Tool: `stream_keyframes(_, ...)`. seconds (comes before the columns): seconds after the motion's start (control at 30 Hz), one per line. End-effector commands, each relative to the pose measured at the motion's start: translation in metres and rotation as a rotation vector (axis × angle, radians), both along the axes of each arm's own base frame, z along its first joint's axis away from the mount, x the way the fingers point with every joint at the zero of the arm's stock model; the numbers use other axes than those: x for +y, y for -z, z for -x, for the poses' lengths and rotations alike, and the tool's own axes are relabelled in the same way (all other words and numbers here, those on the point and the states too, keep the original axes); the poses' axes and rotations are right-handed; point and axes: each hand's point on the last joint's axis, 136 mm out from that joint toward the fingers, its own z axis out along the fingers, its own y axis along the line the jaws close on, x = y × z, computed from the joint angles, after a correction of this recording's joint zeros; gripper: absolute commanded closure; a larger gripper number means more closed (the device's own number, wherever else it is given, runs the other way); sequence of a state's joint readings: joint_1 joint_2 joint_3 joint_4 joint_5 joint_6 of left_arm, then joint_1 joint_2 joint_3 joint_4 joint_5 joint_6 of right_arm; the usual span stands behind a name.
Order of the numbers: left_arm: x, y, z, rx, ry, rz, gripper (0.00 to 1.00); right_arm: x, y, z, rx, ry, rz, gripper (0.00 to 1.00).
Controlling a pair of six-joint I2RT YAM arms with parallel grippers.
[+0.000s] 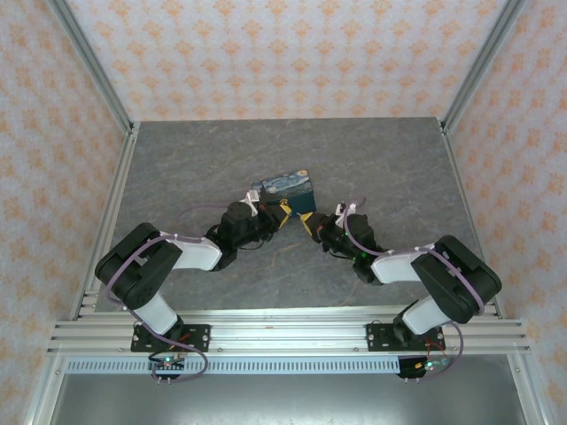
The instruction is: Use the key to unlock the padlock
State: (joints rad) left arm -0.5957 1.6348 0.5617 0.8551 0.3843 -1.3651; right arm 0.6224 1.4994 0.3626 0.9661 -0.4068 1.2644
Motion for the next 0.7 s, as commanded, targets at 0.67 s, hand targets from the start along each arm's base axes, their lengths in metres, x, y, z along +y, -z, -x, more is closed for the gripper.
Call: stream_keyframes(0.67,-0.0036,-0.0124,-0.0002,-0.03,-0.01,0.024,1.0,0.0122,-0.0052,-0.0163,-0.014,0.013,-0.012,1.0)
